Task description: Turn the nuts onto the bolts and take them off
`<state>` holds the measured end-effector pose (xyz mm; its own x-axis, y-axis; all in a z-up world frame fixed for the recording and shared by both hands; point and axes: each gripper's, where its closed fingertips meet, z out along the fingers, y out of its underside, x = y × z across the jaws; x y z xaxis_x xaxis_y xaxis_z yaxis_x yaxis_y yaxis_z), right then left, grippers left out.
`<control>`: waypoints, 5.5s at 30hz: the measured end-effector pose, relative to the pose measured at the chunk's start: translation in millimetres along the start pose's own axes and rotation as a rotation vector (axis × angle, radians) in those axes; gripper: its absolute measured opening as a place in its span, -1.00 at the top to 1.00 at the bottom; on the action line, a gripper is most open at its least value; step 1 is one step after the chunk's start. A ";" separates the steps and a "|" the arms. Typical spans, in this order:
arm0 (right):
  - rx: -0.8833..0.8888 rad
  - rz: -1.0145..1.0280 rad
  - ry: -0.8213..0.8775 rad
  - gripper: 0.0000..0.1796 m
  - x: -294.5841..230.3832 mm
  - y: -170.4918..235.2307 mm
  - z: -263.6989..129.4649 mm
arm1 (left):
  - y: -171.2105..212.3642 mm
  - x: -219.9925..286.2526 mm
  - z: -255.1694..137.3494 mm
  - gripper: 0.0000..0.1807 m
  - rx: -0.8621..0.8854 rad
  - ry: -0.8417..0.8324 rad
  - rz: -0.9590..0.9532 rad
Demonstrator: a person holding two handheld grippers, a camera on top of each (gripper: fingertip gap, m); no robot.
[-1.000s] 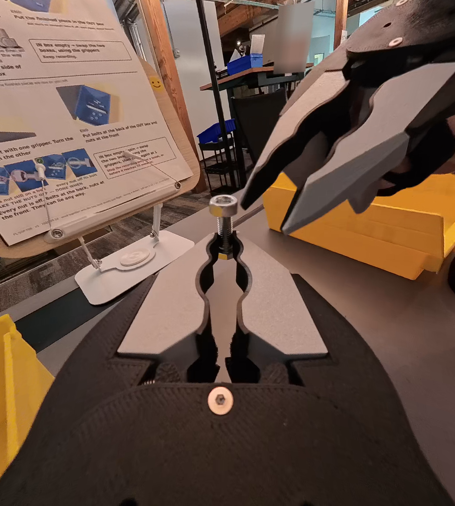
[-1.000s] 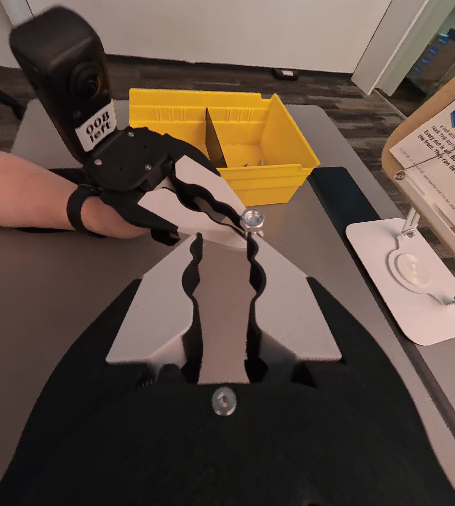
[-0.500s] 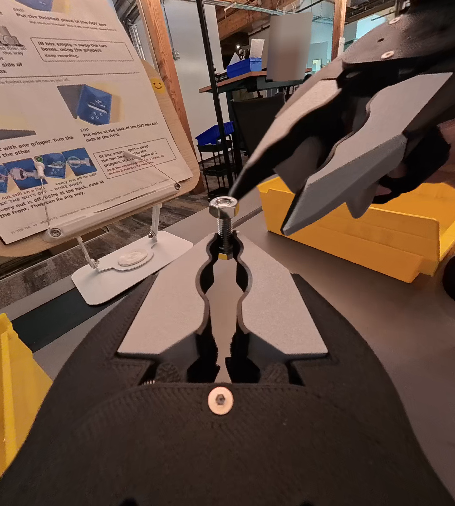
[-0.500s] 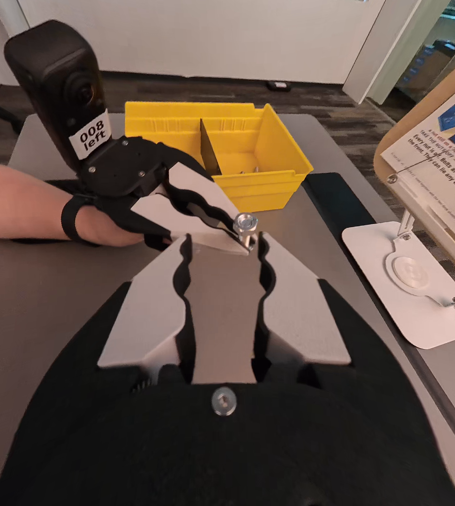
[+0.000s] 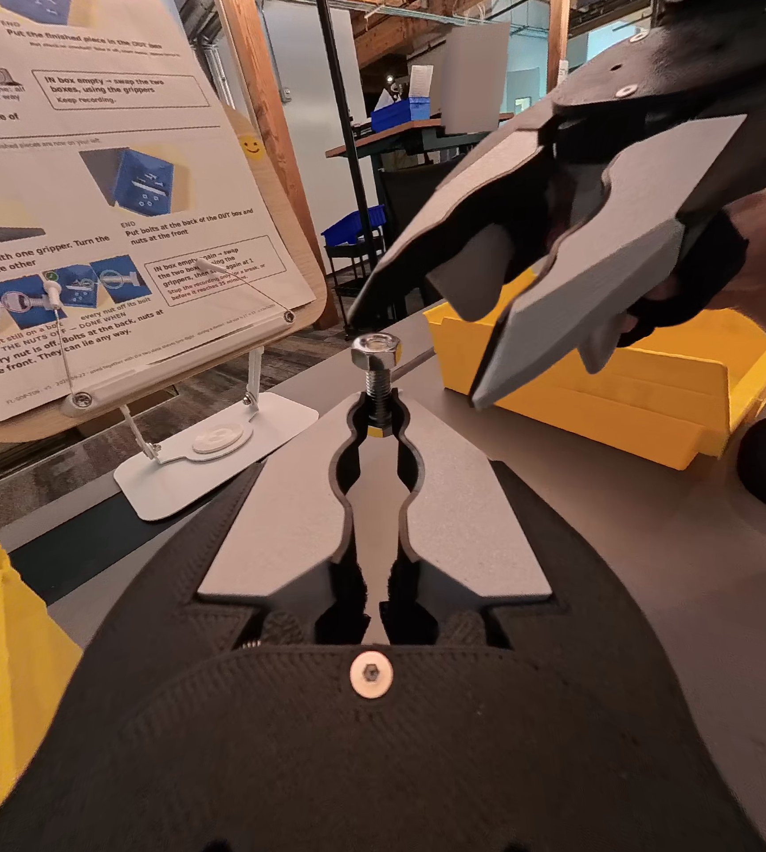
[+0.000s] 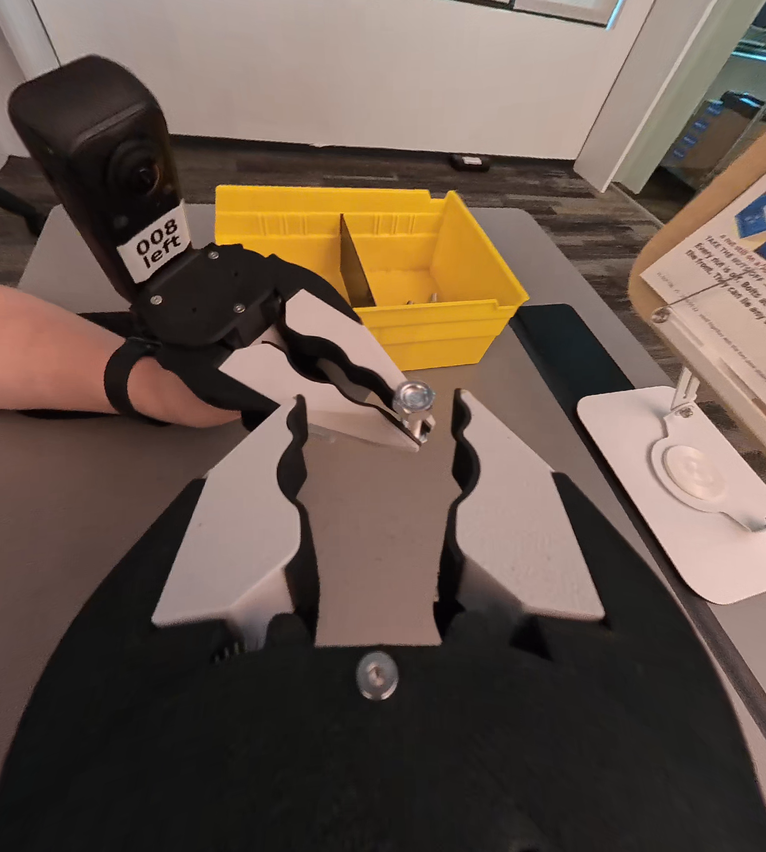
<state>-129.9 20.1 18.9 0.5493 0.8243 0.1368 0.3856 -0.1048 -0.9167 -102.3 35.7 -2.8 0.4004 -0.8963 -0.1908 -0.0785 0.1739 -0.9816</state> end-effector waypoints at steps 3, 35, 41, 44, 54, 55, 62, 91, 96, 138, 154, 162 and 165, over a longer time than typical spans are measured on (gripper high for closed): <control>-0.034 -0.025 -0.014 0.35 -5.5 4.4 2.8 | -0.1 2.1 0.4 0.92 0.000 0.006 0.008; -0.021 0.006 0.002 0.53 3.6 0.0 -12.3 | -3.6 0.6 -0.8 0.92 0.015 0.007 -0.017; -0.109 -0.076 -0.013 0.42 -5.7 14.3 -3.2 | -0.8 3.9 0.7 0.92 0.000 0.012 -0.001; -0.103 -0.045 -0.055 0.66 -8.4 13.5 -9.3 | -2.5 -0.1 -0.6 0.92 0.013 0.008 -0.030; -0.128 -0.128 -0.063 0.66 -16.4 17.0 -5.0 | -4.4 -2.8 -1.8 0.92 0.017 -0.005 -0.022; -0.114 -0.110 -0.053 0.66 -14.2 13.8 -6.4 | -4.5 -3.5 -2.0 0.92 0.018 -0.005 -0.029; -0.107 -0.095 -0.013 0.35 -6.3 13.4 -3.6 | -5.8 -4.3 -2.6 0.92 0.027 0.001 -0.043; -0.005 -0.003 -0.042 0.32 -4.7 -3.3 -14.1 | -9.2 -0.1 -3.1 0.92 0.042 0.023 -0.038; -0.079 -0.043 -0.096 0.22 -17.8 10.8 -4.0 | -7.5 1.0 -2.2 0.92 0.025 0.010 -0.003; -0.111 0.363 0.098 0.90 60.0 25.4 -114.6 | 3.7 30.8 7.9 0.48 0.000 0.231 -0.177; -1.039 1.061 0.550 0.90 105.7 309.0 -261.5 | 36.0 46.4 17.7 0.56 -0.154 0.284 -0.145; -1.034 0.929 0.673 0.61 128.2 286.7 -265.4 | 18.8 42.4 14.3 0.48 -0.139 0.277 -0.121; -0.824 0.756 0.705 0.61 146.8 229.1 -251.7 | -23.2 28.7 -2.5 0.48 -0.119 0.264 -0.049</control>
<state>225.7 -22.9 -76.6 0.9956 -0.0243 0.0902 0.0131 -0.9200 -0.3917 -91.3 4.9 14.5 0.1557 -0.9803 -0.1214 -0.1782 0.0930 -0.9796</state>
